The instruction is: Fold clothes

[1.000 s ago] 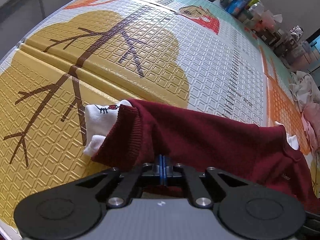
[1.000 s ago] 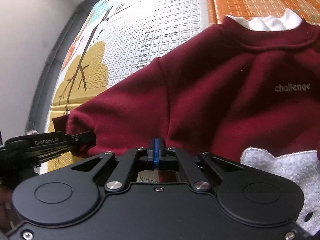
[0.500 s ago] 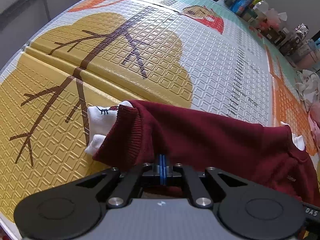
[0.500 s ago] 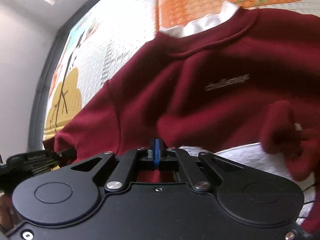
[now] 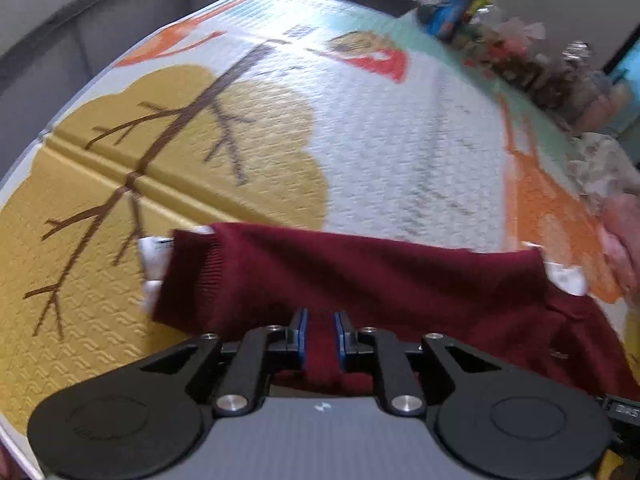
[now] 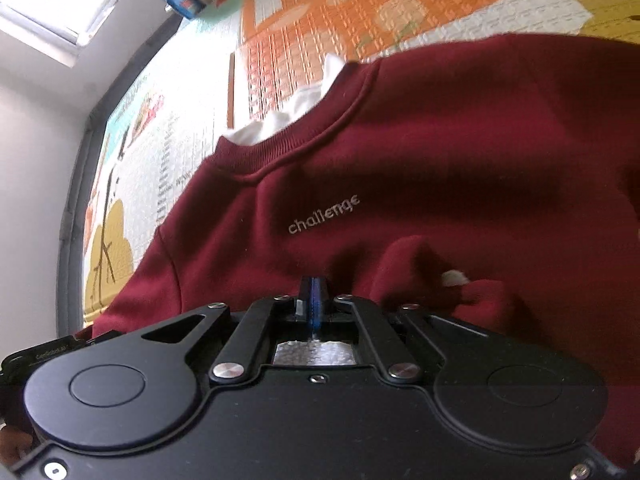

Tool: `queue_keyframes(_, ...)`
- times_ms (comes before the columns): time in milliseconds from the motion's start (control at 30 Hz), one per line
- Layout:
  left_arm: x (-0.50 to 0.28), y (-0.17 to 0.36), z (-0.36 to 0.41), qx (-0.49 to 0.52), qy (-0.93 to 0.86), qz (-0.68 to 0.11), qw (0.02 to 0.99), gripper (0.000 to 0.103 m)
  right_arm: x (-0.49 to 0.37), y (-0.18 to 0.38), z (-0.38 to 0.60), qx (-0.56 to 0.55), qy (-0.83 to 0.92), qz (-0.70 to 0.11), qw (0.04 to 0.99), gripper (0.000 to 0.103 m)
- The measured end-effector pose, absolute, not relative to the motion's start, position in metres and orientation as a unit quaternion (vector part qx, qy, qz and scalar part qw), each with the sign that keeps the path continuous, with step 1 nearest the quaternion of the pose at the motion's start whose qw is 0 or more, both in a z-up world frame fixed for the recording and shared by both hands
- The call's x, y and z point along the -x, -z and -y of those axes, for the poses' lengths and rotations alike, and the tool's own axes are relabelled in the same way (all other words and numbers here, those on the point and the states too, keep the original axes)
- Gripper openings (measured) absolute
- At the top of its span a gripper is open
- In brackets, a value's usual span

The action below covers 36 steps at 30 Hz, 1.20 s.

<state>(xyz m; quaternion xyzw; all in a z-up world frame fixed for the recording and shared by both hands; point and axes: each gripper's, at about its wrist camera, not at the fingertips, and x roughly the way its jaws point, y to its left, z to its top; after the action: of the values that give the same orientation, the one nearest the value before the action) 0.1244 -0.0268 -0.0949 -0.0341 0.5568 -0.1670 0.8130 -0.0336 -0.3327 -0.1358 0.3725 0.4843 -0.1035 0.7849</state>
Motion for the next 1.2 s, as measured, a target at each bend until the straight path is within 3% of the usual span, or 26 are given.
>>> queue_keyframes(367, -0.080, 0.099, 0.094, 0.008, 0.298, -0.586, 0.754, 0.023, 0.051, 0.120, 0.299, -0.335, -0.032, -0.516, 0.788, 0.003)
queue_keyframes(700, -0.058, 0.128, 0.115, -0.031, 0.280, -0.618, 0.734, 0.022, 0.074, 0.135, 0.271, -0.265, -0.054, -0.569, 0.776, 0.003)
queue_keyframes(867, -0.058, 0.134, 0.112, -0.029, 0.254, -0.621, 0.741, 0.014, 0.088, 0.147, 0.270, -0.246, -0.055, -0.595, 0.763, 0.001)
queue_keyframes(1200, -0.067, 0.134, 0.107, -0.033, 0.238, -0.617, 0.749, 0.006, 0.115, 0.148, 0.280, -0.235, -0.065, -0.610, 0.754, 0.000)
